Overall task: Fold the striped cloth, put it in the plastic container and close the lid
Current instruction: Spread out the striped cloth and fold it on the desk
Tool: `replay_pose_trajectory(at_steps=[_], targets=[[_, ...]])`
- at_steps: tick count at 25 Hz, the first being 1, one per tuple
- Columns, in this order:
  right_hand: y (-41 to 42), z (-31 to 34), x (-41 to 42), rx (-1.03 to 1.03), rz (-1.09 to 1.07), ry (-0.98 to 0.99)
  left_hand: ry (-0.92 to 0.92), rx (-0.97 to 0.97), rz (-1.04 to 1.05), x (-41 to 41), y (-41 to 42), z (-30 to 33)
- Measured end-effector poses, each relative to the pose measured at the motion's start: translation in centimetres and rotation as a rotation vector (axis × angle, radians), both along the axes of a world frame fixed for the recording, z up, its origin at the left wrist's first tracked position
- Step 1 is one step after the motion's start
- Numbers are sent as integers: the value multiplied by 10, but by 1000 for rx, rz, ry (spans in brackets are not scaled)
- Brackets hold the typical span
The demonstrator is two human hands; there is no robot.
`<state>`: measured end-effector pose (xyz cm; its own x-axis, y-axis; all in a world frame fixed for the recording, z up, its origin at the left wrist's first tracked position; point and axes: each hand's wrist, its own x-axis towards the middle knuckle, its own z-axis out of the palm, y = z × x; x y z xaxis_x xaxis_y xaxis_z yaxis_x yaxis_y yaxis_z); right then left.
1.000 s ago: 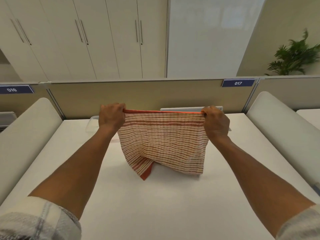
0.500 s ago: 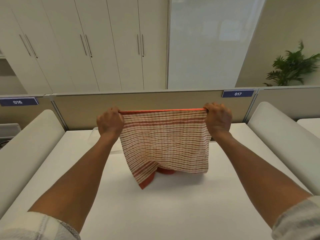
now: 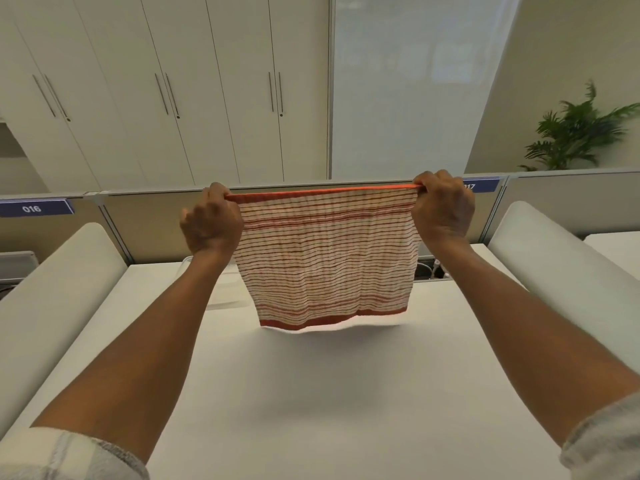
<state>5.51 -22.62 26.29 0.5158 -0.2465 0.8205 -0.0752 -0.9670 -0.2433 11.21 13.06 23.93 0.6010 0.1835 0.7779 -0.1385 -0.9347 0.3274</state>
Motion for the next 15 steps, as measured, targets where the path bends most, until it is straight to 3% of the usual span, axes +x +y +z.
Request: replay_pose_trajectory(at_steps=[7, 15], targets=[[1, -62, -76, 153, 58, 43, 39, 0, -82, -54, 22, -48], [10, -181, -172, 159, 37, 387, 314, 61, -231, -131, 42, -158]])
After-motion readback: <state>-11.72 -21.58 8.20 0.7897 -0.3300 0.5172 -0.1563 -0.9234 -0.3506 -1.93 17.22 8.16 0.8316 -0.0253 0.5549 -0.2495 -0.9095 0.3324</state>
